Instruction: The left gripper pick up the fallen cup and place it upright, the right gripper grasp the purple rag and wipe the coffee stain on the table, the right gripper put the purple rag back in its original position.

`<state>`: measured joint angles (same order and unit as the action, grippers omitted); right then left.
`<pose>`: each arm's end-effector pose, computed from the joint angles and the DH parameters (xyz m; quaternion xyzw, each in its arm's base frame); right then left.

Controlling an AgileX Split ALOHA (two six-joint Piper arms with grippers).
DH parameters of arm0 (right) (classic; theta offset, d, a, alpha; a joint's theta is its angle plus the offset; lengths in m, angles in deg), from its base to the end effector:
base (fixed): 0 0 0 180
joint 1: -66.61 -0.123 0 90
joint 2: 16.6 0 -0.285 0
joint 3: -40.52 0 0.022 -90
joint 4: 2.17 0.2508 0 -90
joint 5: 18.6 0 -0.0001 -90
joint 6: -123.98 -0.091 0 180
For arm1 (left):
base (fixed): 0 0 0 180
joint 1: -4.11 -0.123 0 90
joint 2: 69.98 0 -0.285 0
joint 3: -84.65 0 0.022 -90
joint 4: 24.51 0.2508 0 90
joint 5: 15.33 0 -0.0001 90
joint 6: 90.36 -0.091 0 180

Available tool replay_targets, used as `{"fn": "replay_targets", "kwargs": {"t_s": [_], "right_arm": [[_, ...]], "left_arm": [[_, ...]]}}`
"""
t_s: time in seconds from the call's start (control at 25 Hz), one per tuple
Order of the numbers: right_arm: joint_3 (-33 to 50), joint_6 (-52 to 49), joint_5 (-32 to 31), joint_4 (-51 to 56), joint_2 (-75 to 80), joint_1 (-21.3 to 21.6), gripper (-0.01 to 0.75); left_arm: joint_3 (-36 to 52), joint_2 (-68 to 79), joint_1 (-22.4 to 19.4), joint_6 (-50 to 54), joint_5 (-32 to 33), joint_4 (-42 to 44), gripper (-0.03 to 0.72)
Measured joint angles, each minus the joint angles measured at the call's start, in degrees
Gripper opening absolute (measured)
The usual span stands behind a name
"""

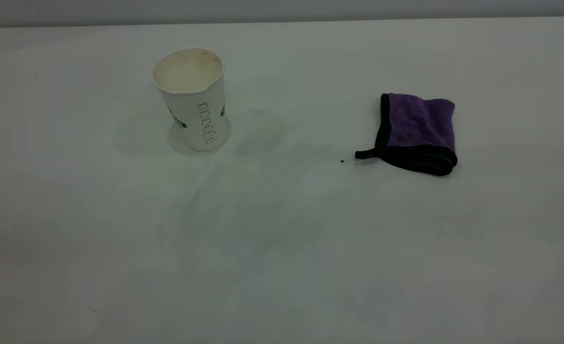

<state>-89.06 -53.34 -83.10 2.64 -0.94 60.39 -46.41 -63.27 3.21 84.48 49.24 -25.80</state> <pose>0.0140 0.0085 0.2627 -0.0698 0.9049 0.0548 0.4162 -0.0098 -0.0020 0.2701 0.0331 0.8663 0.0151 0.4982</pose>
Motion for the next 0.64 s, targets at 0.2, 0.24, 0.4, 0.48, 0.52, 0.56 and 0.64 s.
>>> {"fn": "replay_targets", "kwargs": {"t_s": [0.2,0.24,0.4,0.48,0.52,0.56,0.64], "right_arm": [[0.00,0.00,-0.33,0.14,-5.18,0.24,0.349],[0.00,0.00,-0.43,0.19,-6.25,0.24,0.349],[0.00,-0.07,-0.73,0.19,-8.82,0.35,0.349],[0.00,-0.13,-0.79,0.19,-8.82,0.35,0.349],[0.00,-0.19,-0.79,0.19,-8.82,0.35,0.349],[0.00,-0.19,-0.79,0.19,-8.82,0.35,0.349],[0.00,-0.19,-0.79,0.21,-8.82,0.35,0.349]], "left_arm": [[0.00,0.00,0.00,0.00,0.00,0.00,0.496],[0.00,0.00,0.00,0.00,0.00,0.00,0.496],[0.00,0.00,0.00,0.00,0.00,0.00,0.496],[0.00,0.00,0.00,0.00,0.00,0.00,0.496],[0.00,0.00,0.00,0.00,0.00,0.00,0.496],[0.00,0.00,0.00,0.00,0.00,0.00,0.496],[0.00,0.00,0.00,0.00,0.00,0.00,0.496]]}}
